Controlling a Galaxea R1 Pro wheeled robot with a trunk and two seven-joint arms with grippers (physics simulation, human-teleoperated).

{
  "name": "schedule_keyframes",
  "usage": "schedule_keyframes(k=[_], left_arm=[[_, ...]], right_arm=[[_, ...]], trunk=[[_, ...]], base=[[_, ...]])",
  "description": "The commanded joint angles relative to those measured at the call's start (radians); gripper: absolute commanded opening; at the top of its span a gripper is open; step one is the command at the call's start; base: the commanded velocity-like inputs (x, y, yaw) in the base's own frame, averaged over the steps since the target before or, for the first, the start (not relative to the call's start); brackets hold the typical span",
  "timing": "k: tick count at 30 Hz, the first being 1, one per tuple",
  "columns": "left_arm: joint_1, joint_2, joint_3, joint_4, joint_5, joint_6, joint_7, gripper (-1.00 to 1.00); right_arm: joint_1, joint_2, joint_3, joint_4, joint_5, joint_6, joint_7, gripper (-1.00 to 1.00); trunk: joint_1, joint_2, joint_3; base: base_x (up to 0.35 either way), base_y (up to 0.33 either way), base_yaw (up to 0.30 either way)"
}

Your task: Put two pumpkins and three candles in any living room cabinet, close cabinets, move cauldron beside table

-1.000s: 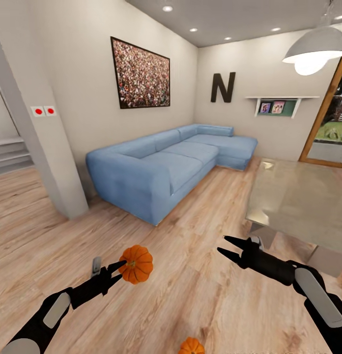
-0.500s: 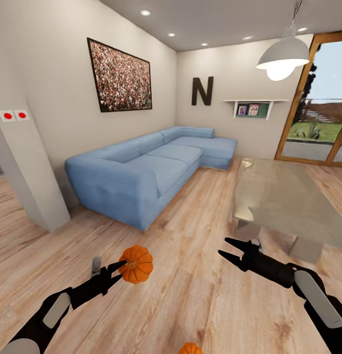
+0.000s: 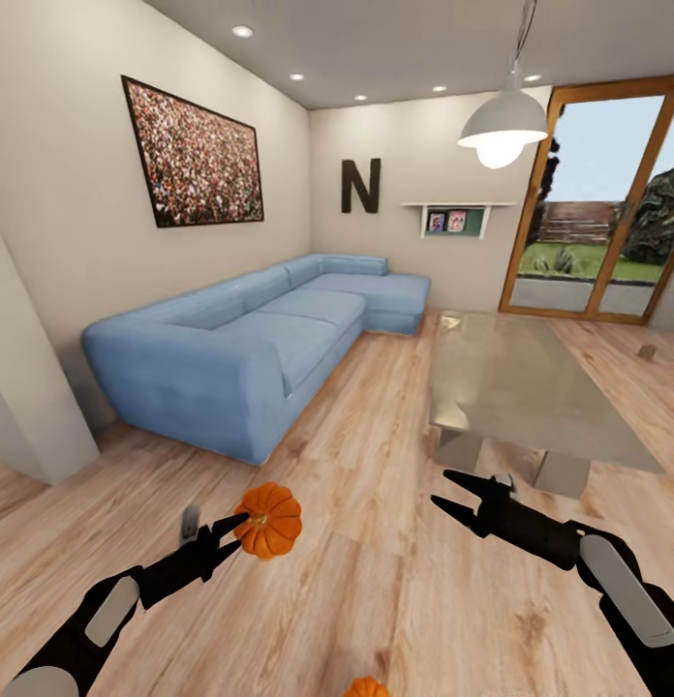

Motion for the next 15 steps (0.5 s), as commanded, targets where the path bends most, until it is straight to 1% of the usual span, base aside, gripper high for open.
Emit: schedule_keyframes(k=[1,3,5,15], left_arm=[[0.000,0.000,0.001,0.000,0.002,0.005,0.000,-1.00],[0.000,0.000,0.001,0.000,0.002,0.005,0.000,-1.00],[0.000,0.000,0.001,0.000,0.002,0.005,0.000,-1.00],[0.000,0.000,0.001,0.001,0.004,0.005,0.000,-1.00]], right_arm=[[-0.001,-0.001,0.001,0.001,0.002,0.002,0.004,1.00],[-0.001,0.000,0.001,0.002,0.002,0.002,0.004,1.00],[-0.001,0.000,0.001,0.002,0.002,0.002,0.004,1.00],[-0.001,-0.002,0.000,0.003,0.003,0.002,0.001,1.00]], trunk=[[0.000,0.000,0.000],[0.000,0.000,0.002],[0.000,0.000,0.002],[0.000,0.000,0.003]], base=[[0.061,0.184,-0.238],[0.075,0.101,-0.206],[0.081,0.041,-0.095],[0.082,0.005,-0.012]])
